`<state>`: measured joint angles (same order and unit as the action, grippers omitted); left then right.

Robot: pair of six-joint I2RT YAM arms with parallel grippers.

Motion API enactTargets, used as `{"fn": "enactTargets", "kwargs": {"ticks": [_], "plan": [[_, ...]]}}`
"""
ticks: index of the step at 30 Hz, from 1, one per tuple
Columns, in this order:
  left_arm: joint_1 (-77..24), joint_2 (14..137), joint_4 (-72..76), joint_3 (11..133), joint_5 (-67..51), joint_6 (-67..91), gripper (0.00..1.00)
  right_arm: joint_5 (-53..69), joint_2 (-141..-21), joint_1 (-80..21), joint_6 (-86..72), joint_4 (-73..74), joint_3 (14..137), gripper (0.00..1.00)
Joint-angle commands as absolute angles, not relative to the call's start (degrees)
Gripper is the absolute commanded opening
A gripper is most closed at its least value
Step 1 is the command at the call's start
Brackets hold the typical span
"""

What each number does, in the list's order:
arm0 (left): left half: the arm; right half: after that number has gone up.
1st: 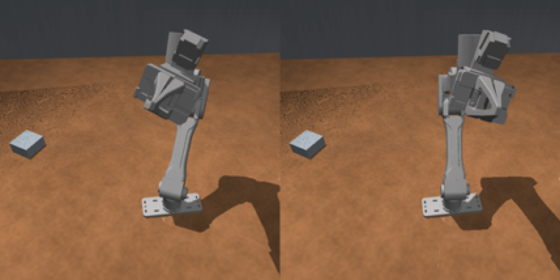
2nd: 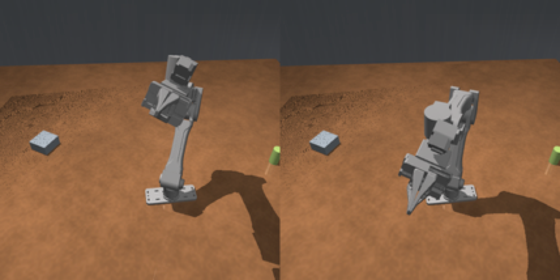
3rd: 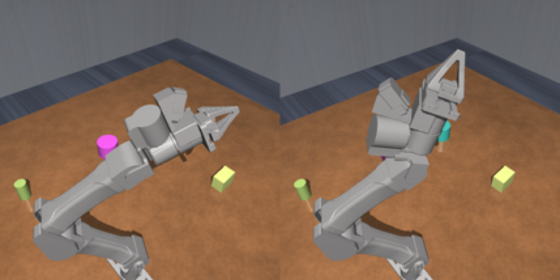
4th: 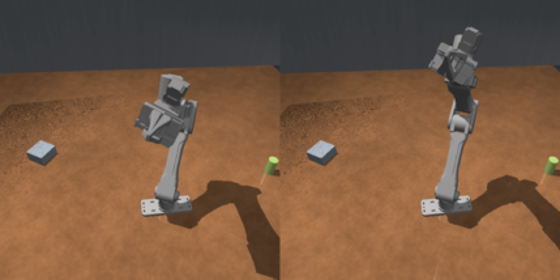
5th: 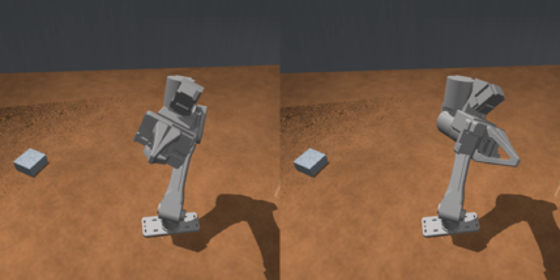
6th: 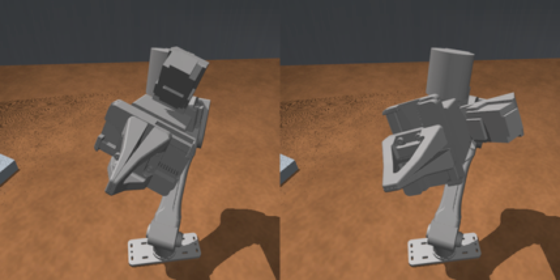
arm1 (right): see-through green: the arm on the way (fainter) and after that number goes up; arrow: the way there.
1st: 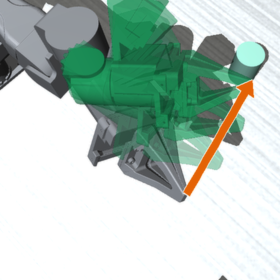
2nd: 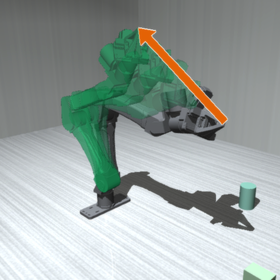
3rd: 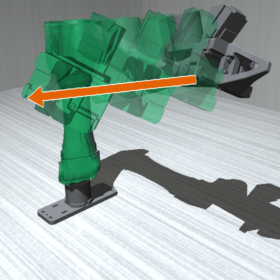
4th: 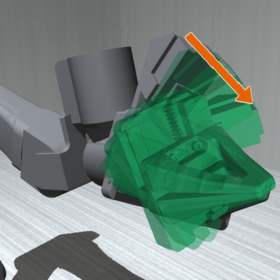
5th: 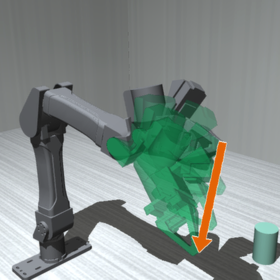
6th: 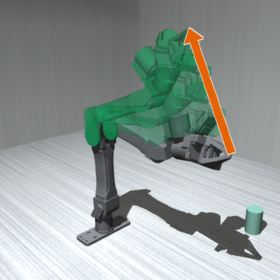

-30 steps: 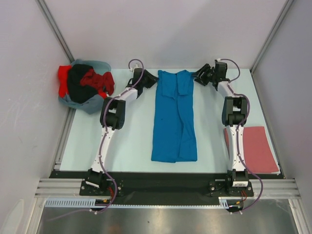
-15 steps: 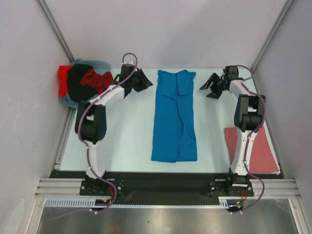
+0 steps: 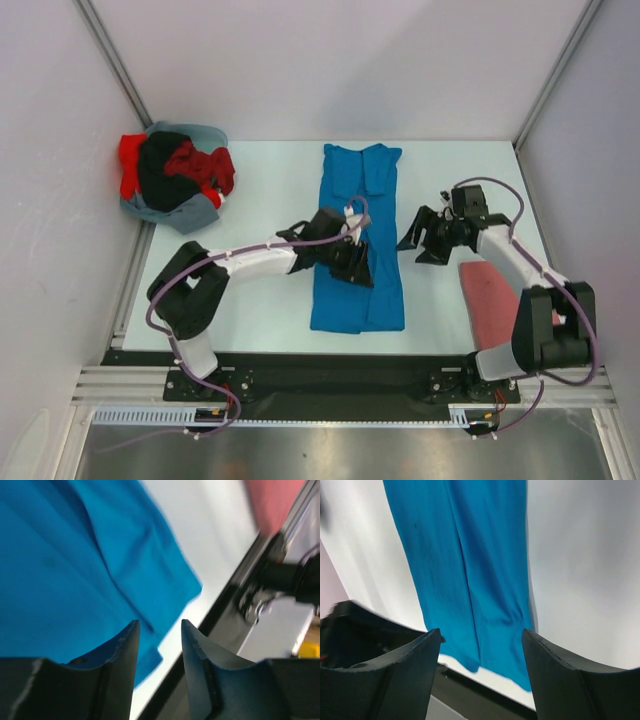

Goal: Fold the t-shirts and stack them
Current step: Fold the tshirt

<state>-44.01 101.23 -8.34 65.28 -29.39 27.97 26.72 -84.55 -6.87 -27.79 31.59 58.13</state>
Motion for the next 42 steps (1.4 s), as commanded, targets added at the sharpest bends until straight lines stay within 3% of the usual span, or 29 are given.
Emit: {"fn": "enactTargets", "kwargs": {"ticks": [1,11,17,23,31,34,38,42], "plan": [[-45.69,97.03,-8.53,61.53,-32.52,25.4,0.43,27.68,-78.24,-6.51,-27.33,32.61,50.75,0.72],[-48.6,100.72,-3.78,55.37,-39.46,31.55,0.43,28.13,-66.45,-6.68,-29.88,31.55,38.59,0.72],[-49.22,103.96,-1.32,57.56,-38.06,32.78,0.37,28.04,-64.51,-6.68,-29.53,32.25,37.97,0.72],[-50.1,108.53,-0.26,60.38,-38.32,35.68,0.41,28.13,-63.11,-6.77,-29.36,32.61,37.71,0.73],[-50.01,110.04,-2.89,60.21,-36.39,35.86,0.38,28.13,-62.31,-6.77,-29.27,32.61,36.21,0.73],[-50.01,109.34,-3.34,59.42,-35.95,36.03,0.32,28.39,-62.49,-6.85,-29.27,31.82,35.77,0.73],[-50.1,106.97,-4.92,59.15,-34.72,35.6,0.1,28.56,-63.81,-6.77,-29.18,31.47,36.12,0.73],[-50.62,103.1,-5.45,57.66,-33.84,36.38,0.02,28.48,-65.3,-6.77,-29.18,30.32,36.21,0.73]]}}
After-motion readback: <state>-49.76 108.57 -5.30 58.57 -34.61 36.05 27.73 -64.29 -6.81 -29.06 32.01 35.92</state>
